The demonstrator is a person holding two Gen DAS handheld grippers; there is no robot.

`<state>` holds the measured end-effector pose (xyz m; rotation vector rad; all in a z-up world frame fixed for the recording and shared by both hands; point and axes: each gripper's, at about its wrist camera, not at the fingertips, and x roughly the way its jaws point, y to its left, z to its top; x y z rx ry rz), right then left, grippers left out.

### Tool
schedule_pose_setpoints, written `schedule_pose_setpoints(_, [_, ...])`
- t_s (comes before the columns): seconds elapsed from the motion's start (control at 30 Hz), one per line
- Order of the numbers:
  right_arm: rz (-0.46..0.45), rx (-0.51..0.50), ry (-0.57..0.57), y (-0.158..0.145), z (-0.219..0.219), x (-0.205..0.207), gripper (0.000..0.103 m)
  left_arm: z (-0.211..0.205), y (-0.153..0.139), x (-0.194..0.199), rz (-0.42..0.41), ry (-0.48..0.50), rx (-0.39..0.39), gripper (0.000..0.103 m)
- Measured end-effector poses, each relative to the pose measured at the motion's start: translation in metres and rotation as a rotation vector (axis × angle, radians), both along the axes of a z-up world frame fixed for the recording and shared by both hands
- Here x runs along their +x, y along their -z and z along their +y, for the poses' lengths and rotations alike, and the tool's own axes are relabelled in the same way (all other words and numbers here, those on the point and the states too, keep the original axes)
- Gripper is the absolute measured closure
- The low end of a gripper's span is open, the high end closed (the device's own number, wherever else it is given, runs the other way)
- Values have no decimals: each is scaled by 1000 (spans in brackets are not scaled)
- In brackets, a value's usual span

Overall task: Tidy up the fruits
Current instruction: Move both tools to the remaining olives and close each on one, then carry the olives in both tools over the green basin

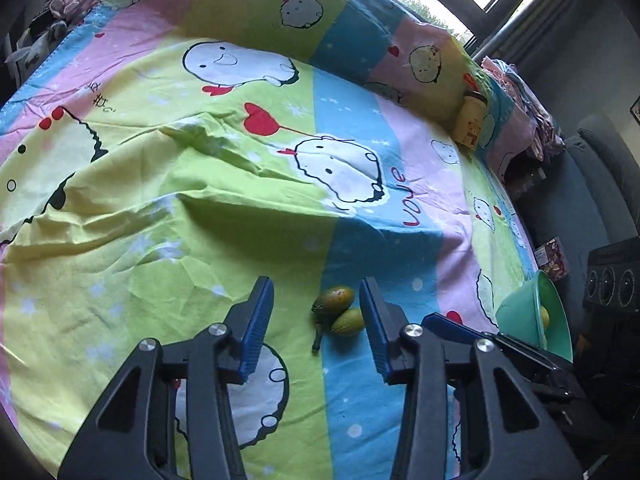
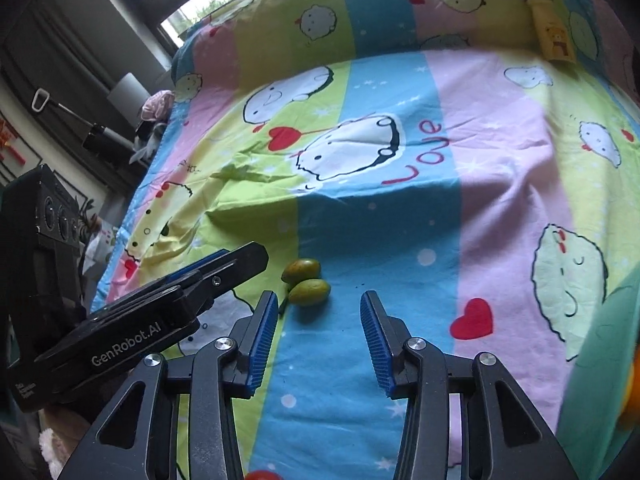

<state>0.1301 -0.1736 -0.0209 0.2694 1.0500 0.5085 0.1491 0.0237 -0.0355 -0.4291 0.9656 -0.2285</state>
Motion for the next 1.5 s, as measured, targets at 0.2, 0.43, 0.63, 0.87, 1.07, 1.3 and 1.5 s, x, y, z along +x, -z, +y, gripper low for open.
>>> schedule_pose_setpoints(0.2, [54, -9, 20, 17, 11, 15, 65, 14, -5, -6, -2, -30, -22, 62])
schedule_pose_setpoints(0.43, [47, -43, 25, 23, 29, 20, 76, 20, -2, -5, 11, -38, -55, 62])
schedule_pose_setpoints(0.63, [57, -51, 66, 22, 20, 20, 76, 11, -4, -2, -4, -15, -61, 62])
schedule_pose_setpoints(0.87, [75, -9, 142, 14, -18, 16, 82, -14, 2, 3, -13, 64, -24, 62])
schedule_pose_setpoints(1.07, [121, -9, 123, 23, -20, 18, 82, -22, 17, 12, 22, 80, -9, 62])
schedule_pose_setpoints(1.3, [132, 45, 151, 27, -21, 29, 82, -28, 23, 13, 36, 113, -10, 82])
schedule_pose_setpoints(1.5, [141, 81, 182, 29, -24, 39, 82, -30, 24, 13, 29, 115, -9, 85])
